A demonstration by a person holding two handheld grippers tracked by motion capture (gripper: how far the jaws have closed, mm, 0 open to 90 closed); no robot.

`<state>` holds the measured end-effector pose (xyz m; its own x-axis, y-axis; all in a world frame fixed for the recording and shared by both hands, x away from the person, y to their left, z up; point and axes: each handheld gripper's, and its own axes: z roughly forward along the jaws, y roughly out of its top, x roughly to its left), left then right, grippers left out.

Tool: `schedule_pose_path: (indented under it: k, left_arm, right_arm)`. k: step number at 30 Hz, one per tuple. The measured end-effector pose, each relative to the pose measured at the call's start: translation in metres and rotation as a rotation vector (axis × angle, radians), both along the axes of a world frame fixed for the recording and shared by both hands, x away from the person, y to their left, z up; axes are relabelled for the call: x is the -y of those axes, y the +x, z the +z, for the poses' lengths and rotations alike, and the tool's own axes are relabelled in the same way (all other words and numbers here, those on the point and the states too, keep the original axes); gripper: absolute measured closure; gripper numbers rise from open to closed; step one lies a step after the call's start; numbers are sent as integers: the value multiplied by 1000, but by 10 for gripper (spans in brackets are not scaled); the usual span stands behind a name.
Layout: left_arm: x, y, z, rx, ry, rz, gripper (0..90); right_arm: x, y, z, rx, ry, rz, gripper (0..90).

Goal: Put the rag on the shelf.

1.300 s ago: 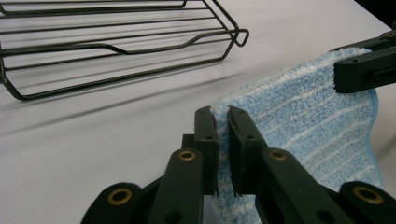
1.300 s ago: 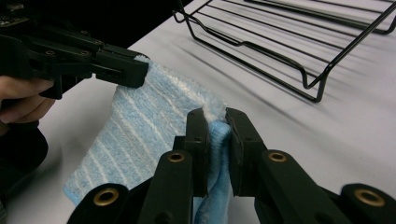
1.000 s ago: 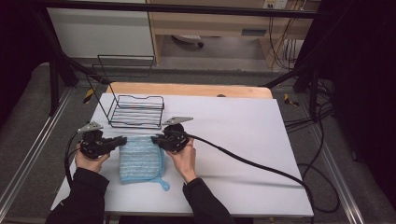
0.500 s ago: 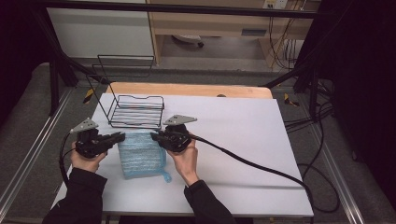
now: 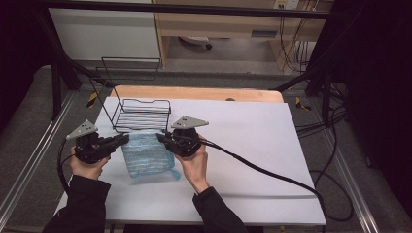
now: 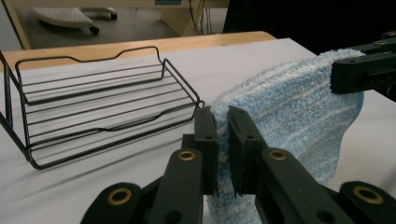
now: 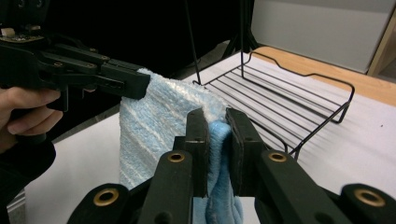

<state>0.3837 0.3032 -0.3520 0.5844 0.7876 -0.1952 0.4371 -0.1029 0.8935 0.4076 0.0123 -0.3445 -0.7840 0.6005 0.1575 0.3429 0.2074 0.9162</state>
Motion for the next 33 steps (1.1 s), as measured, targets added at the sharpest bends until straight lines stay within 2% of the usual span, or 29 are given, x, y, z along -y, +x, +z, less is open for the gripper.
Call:
schedule_pose_path:
  k: [8,19,24,29,33]
  left_arm:
    - [2,-6,11,58,-25,16,828]
    - [1,-10,28,128,-47,43,828]
    - [0,-8,38,162,-62,41,828]
    - [0,-6,47,195,-82,47,828]
    - [-2,-5,55,228,-104,49,828]
  right_arm:
    - [4,-3,13,46,40,-4,807]
    - [2,-5,30,111,58,-5,806]
    - [4,-4,38,129,82,-11,806]
    - [3,-5,48,174,90,-16,806]
    - [2,-5,54,192,106,-22,806]
